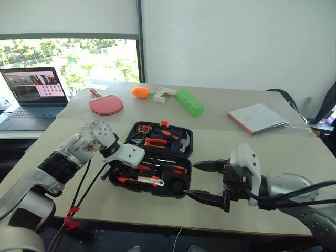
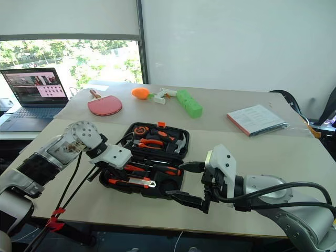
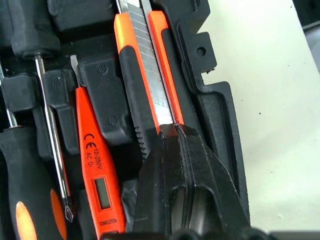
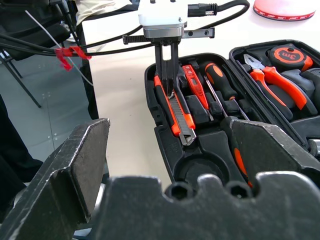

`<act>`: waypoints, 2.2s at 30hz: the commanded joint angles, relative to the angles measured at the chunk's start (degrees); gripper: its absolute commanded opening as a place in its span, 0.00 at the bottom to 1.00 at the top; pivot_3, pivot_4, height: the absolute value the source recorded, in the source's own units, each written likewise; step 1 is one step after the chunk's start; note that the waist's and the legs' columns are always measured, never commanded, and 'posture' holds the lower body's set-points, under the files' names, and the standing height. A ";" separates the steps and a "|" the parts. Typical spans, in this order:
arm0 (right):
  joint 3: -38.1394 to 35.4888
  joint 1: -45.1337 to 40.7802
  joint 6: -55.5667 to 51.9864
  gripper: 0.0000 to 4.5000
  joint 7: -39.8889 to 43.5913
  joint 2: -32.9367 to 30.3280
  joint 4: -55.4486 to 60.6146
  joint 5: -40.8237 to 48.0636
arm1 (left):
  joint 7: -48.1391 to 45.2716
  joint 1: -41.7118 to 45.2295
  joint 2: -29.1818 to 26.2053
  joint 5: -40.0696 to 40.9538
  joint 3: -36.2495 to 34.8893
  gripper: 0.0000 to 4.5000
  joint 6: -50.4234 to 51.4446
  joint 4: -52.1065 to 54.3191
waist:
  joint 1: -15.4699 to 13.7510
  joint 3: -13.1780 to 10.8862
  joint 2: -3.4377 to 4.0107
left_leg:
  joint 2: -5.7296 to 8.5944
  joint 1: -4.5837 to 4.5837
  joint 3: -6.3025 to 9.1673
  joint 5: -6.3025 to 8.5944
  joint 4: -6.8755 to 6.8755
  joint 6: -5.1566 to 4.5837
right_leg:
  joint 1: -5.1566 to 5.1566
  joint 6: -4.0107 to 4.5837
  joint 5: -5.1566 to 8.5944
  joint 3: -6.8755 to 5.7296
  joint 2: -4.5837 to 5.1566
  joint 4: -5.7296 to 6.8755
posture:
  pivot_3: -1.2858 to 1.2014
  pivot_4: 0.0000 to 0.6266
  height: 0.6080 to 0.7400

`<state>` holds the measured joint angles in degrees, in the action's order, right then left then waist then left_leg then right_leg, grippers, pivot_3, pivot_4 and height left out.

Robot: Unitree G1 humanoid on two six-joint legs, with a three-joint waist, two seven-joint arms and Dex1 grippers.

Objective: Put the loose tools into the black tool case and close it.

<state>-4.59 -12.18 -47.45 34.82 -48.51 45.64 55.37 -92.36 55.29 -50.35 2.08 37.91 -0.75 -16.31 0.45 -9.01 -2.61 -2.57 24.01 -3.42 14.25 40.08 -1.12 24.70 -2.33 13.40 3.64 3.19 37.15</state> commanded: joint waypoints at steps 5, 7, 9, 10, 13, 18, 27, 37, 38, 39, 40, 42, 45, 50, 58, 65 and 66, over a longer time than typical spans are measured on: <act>-1.29 0.00 1.35 1.00 0.27 0.42 1.15 0.65 | 0.48 -3.77 2.97 -7.04 -1.43 0.00 -3.25 -2.44 | -0.09 0.15 0.21 | -0.01 -0.59 -0.04 0.01 -0.09 0.00 | -0.55 0.00 0.03 0.01 0.01 -0.07 | 0.52 0.24 0.99; -1.32 -0.07 1.36 1.00 0.31 0.50 1.01 0.75 | 0.72 -4.37 3.50 -8.16 -2.01 0.00 -3.90 -2.76 | -0.19 0.28 0.38 | 0.00 -0.68 -0.05 0.00 -0.08 0.00 | -0.62 0.00 0.03 0.03 0.01 -0.07 | 0.52 0.24 0.99; -1.36 -0.09 1.36 1.00 0.35 0.58 0.90 0.79 | 0.47 -4.68 3.84 -8.50 -2.84 0.00 -3.62 -2.65 | -0.28 0.35 0.46 | 0.00 -0.74 -0.07 0.00 -0.08 0.00 | -0.65 -0.01 0.02 0.07 0.01 -0.06 | 0.52 0.24 0.99; -1.38 -0.08 1.35 1.00 0.37 0.64 0.86 0.81 | 0.19 -4.09 3.52 -6.97 -3.19 0.00 -2.08 -2.29 | -0.30 0.39 0.51 | 0.00 -0.75 -0.07 0.00 -0.08 -0.01 | -0.66 0.00 0.02 0.07 0.00 -0.06 | 0.52 0.24 0.99; -1.55 -0.11 1.23 1.00 0.46 0.72 0.83 0.99 | -0.14 -1.52 1.35 -0.42 -2.81 0.00 3.12 -1.02 | -0.27 0.39 0.51 | -0.01 -0.74 -0.07 0.00 -0.07 -0.01 | -0.63 0.00 0.02 0.09 -0.01 -0.04 | 0.52 0.24 0.99; -1.60 -0.14 1.19 1.00 0.68 0.64 0.71 0.96 | -0.14 2.97 -1.88 8.02 -0.15 0.00 8.01 -0.19 | -0.04 0.33 0.42 | -0.04 -0.44 -0.03 0.00 -0.10 -0.02 | -0.35 -0.01 0.06 0.09 -0.05 -0.06 | 0.52 0.24 0.99; -0.84 -1.24 0.91 1.00 0.57 0.80 0.11 0.50 | -0.14 2.75 1.43 3.33 0.58 0.00 3.59 -4.46 | -0.15 0.32 0.40 | 0.01 -0.33 -0.03 0.03 -0.11 -0.06 | -0.33 -0.05 0.10 0.06 -0.02 -0.13 | 0.52 0.24 0.99; -1.18 -0.90 0.62 1.00 0.05 0.66 0.80 1.07 | 0.85 1.49 6.15 -3.75 -1.83 0.00 -1.16 -10.57 | -1.05 0.32 0.40 | 0.04 -0.47 -0.01 0.02 -0.05 -0.06 | -0.50 -0.05 0.09 0.07 -0.01 -0.13 | 0.52 0.24 0.99; -1.25 -0.84 0.61 1.00 0.05 0.61 0.86 1.13 | 0.70 1.46 6.50 -3.99 -2.16 0.00 -1.03 -10.98 | -1.13 0.32 0.40 | 0.05 -0.50 -0.02 0.02 -0.03 -0.06 | -0.53 -0.06 0.08 0.08 0.00 -0.13 | 0.52 0.24 0.99; -1.32 -0.78 0.59 1.00 0.08 0.54 0.92 1.18 | 0.69 1.43 6.89 -4.41 -2.38 0.00 -1.15 -11.60 | -1.12 0.32 0.40 | 0.04 -0.51 -0.02 0.00 -0.02 -0.07 | -0.55 -0.06 0.08 0.08 0.00 -0.13 | 0.52 0.24 0.99; -1.41 -0.68 0.59 1.00 0.14 0.45 0.99 1.22 | 0.77 1.36 7.28 -4.93 -2.59 0.00 -1.42 -12.27 | -1.09 0.32 0.40 | 0.04 -0.50 -0.03 -0.01 -0.01 -0.09 | -0.53 -0.06 0.08 0.09 0.00 -0.13 | 0.52 0.24 0.99; -1.54 -0.57 0.58 1.00 0.24 0.34 1.07 1.30 | 0.95 1.32 7.99 -5.91 -2.90 0.00 -1.80 -13.56 | -1.00 0.33 0.40 | 0.03 -0.50 -0.04 -0.02 -0.02 -0.09 | -0.51 -0.06 0.07 0.11 -0.02 -0.12 | 0.52 0.24 0.99; -1.53 -0.54 0.60 1.00 0.32 0.32 1.10 1.33 | 1.02 0.93 9.20 -7.17 -3.60 0.00 -1.97 -15.02 | -0.99 0.33 0.41 | 0.03 -0.51 -0.03 -0.01 -0.10 -0.10 | -0.50 -0.01 0.11 0.11 -0.03 -0.12 | 0.52 0.24 0.99; -1.48 -0.40 0.72 1.00 0.48 0.32 0.99 1.12 | 0.02 -1.04 9.83 -7.56 -4.39 0.00 -1.65 -13.39 | -1.00 0.34 0.42 | 0.03 -0.53 -0.03 -0.01 -0.11 -0.10 | -0.52 -0.01 0.12 0.11 -0.02 -0.13 | 0.52 0.24 0.99; -3.84 4.37 3.46 1.00 -0.79 -0.55 -0.96 -6.29 | -0.14 -3.52 9.89 7.34 -17.09 0.00 9.00 -5.46 | -1.02 0.30 0.35 | 0.03 -0.27 0.02 -0.01 -0.10 -0.10 | -0.36 -0.06 0.14 0.08 0.00 -0.17 | 0.52 0.24 0.99; -22.86 22.36 4.00 1.00 1.42 -1.32 -6.18 -11.25 | 2.11 -2.61 9.03 17.43 -26.18 0.32 29.63 3.15 | -1.19 0.28 0.32 | 0.09 -0.16 0.10 0.00 -0.14 -0.11 | -0.31 -0.14 0.19 0.05 0.00 -0.18 | 0.52 0.24 0.99; -26.38 25.64 4.28 1.00 2.89 -1.46 -6.77 -12.00 | 2.71 -2.83 9.05 18.06 -26.88 0.41 30.47 4.50 | -1.22 0.28 0.33 | 0.11 -0.16 0.10 0.00 -0.15 -0.11 | -0.32 -0.15 0.20 0.05 0.01 -0.20 | 0.52 0.24 0.99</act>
<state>-22.69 9.70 -45.09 34.93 -49.04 39.03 45.23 -90.53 51.44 -41.08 17.29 13.54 26.47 -15.89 -0.77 -8.73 -2.28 -2.44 23.86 -3.33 14.25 39.93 -1.23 24.39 -2.49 13.60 3.70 3.23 36.94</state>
